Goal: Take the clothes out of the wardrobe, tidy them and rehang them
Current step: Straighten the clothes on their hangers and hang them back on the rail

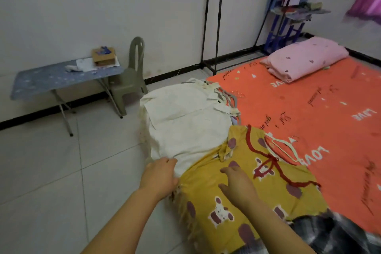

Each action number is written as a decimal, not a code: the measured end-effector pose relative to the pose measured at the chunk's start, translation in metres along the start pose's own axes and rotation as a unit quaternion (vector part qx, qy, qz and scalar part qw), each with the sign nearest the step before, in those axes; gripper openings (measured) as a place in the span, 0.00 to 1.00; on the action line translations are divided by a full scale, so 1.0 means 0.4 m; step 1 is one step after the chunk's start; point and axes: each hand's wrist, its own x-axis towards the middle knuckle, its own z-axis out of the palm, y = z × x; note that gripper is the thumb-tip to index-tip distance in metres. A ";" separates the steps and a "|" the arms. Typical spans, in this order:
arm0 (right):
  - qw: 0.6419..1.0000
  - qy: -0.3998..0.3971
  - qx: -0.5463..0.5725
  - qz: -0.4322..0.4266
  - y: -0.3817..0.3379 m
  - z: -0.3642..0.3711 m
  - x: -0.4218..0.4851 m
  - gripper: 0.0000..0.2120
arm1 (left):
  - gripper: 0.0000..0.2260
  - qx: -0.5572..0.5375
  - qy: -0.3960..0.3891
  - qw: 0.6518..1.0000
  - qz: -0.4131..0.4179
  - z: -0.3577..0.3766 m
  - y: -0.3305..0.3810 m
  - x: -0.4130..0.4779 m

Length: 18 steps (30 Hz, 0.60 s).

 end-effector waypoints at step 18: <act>0.982 0.026 0.025 0.183 -0.269 -0.041 0.584 0.23 | 0.23 0.035 -0.066 0.979 0.189 -0.134 -0.362 0.711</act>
